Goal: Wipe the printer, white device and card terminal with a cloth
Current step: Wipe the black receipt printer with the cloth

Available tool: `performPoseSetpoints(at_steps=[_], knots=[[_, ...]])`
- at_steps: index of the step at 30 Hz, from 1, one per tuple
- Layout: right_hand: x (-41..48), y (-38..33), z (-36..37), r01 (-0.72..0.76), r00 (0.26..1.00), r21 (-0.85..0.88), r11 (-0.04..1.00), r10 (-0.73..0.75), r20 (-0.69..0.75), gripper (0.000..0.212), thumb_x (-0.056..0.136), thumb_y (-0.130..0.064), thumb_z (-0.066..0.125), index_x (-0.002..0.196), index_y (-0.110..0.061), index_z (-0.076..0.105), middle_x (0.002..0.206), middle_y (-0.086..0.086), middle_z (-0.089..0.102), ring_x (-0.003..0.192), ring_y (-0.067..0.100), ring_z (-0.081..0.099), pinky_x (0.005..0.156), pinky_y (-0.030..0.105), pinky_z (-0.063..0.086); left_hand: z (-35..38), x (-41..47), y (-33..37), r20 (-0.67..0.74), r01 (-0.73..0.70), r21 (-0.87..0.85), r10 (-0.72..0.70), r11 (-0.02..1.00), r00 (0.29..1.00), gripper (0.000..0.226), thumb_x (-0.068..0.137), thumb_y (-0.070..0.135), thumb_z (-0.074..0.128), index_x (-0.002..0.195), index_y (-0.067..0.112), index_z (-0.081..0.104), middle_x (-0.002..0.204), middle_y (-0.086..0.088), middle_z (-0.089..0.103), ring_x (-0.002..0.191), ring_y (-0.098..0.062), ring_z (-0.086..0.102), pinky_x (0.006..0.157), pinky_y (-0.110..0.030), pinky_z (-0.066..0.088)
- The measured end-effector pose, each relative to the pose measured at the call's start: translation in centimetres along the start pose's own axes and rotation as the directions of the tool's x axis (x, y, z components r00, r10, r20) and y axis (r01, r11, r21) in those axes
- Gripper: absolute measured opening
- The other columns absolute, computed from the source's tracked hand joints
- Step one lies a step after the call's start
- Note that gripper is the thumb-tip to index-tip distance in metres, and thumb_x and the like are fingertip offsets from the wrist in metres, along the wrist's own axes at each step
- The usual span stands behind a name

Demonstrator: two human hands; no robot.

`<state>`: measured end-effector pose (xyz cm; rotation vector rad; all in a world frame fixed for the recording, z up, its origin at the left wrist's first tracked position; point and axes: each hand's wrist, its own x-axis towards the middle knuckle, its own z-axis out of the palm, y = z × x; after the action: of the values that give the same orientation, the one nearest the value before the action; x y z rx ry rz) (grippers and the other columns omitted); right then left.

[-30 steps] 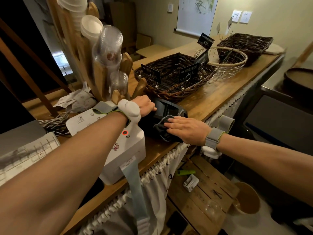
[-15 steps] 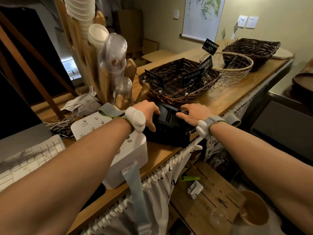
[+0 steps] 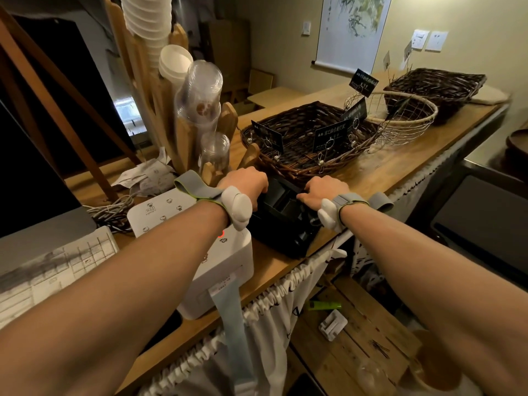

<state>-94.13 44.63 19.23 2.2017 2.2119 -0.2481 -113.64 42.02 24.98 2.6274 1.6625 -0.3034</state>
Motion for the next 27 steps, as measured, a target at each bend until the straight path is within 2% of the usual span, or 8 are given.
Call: performPoseSetpoints(at_steps=[3, 10, 13, 16, 20, 22, 24, 27], knots=[[-0.1, -0.7, 0.2, 0.006, 1.000, -0.023, 1.000, -0.006, -0.007, 0.040, 0.089, -0.054, 0.045, 0.090, -0.016, 0.057, 0.070, 0.000, 0.050, 0.060, 0.020, 0.049, 0.060, 0.031, 0.043, -0.1, -0.1, -0.2, -0.010, -0.007, -0.016, 0.007, 1.000, 1.000, 0.045, 0.082, 0.026, 0.073, 0.125, 0.017, 0.060, 0.119, -0.008, 0.060, 0.101, -0.028, 0.063, 0.082, -0.038, 0.057], [-1.4, -1.5, -0.2, 0.073, 0.997, -0.078, 0.994, -0.074, -0.003, 0.035, 0.092, -0.047, 0.043, 0.084, -0.014, 0.046, 0.079, 0.004, 0.049, 0.071, 0.027, 0.050, 0.065, 0.035, 0.041, 0.6, -0.5, 0.0, 0.003, 0.020, -0.029, -0.020, 0.999, 1.000, 0.034, 0.085, 0.018, 0.070, 0.119, 0.017, 0.064, 0.117, -0.009, 0.060, 0.099, -0.029, 0.063, 0.081, -0.037, 0.057], [-1.8, -1.4, -0.5, 0.127, 0.992, -0.107, 0.986, -0.124, 0.032, 0.035, 0.093, -0.043, 0.043, 0.075, -0.013, 0.043, 0.073, 0.004, 0.047, 0.069, 0.027, 0.050, 0.064, 0.034, 0.039, 0.7, -0.7, -0.1, -0.003, 0.018, -0.009, -0.018, 1.000, 1.000, 0.036, 0.086, 0.014, 0.068, 0.122, 0.016, 0.062, 0.117, -0.008, 0.061, 0.100, -0.028, 0.063, 0.083, -0.038, 0.057], [-2.0, -1.4, -0.9, 0.159, 0.987, -0.145, 0.977, -0.151, 0.061, 0.040, 0.092, -0.044, 0.045, 0.065, -0.016, 0.039, 0.068, 0.003, 0.046, 0.068, 0.027, 0.051, 0.062, 0.033, 0.039, 0.6, -0.9, -0.3, -0.011, 0.022, -0.006, -0.022, 1.000, 1.000, 0.038, 0.085, 0.014, 0.068, 0.122, 0.015, 0.061, 0.116, -0.008, 0.061, 0.100, -0.028, 0.063, 0.082, -0.037, 0.057], [-2.4, -1.4, -1.6, 0.148, 0.988, -0.163, 0.976, -0.138, 0.071, 0.045, 0.091, -0.052, 0.048, 0.067, -0.015, 0.042, 0.075, 0.005, 0.051, 0.071, 0.027, 0.053, 0.065, 0.034, 0.042, 0.4, -1.1, -0.2, 0.014, 0.021, -0.020, -0.021, 1.000, 1.000, 0.039, 0.085, 0.012, 0.067, 0.123, 0.015, 0.061, 0.120, -0.009, 0.061, 0.102, -0.028, 0.063, 0.083, -0.036, 0.056], [-2.6, -1.5, -2.6, 0.134, 0.991, -0.109, 0.985, -0.132, 0.025, 0.051, 0.086, -0.061, 0.049, 0.068, -0.014, 0.049, 0.071, 0.004, 0.054, 0.067, 0.025, 0.055, 0.062, 0.032, 0.045, 0.1, -1.4, -0.2, 0.019, 0.031, -0.056, -0.030, 0.998, 0.999, 0.041, 0.086, 0.012, 0.067, 0.126, 0.016, 0.060, 0.122, -0.008, 0.061, 0.105, -0.029, 0.063, 0.087, -0.039, 0.056], [-3.0, -1.9, -3.8, 0.149, 0.986, 0.023, 0.989, -0.147, -0.075, 0.052, 0.084, -0.063, 0.051, 0.072, -0.013, 0.058, 0.066, 0.003, 0.055, 0.065, 0.024, 0.057, 0.059, 0.030, 0.045, -0.7, -2.0, -0.4, -0.021, 0.032, -0.107, -0.034, 0.994, 0.999, 0.038, 0.086, 0.018, 0.068, 0.124, 0.016, 0.063, 0.121, -0.007, 0.064, 0.105, -0.027, 0.064, 0.088, -0.040, 0.055], [-3.2, -4.0, -4.8, 0.228, 0.971, 0.259, 0.938, -0.199, -0.137, 0.038, 0.086, -0.056, 0.054, 0.084, -0.020, 0.065, 0.071, 0.000, 0.061, 0.071, 0.019, 0.060, 0.060, 0.028, 0.047, -2.0, -3.6, -1.1, -0.068, 0.044, -0.206, -0.059, 0.978, 0.996, 0.027, 0.086, 0.025, 0.068, 0.110, 0.013, 0.071, 0.109, -0.005, 0.070, 0.097, -0.025, 0.066, 0.086, -0.038, 0.056]])
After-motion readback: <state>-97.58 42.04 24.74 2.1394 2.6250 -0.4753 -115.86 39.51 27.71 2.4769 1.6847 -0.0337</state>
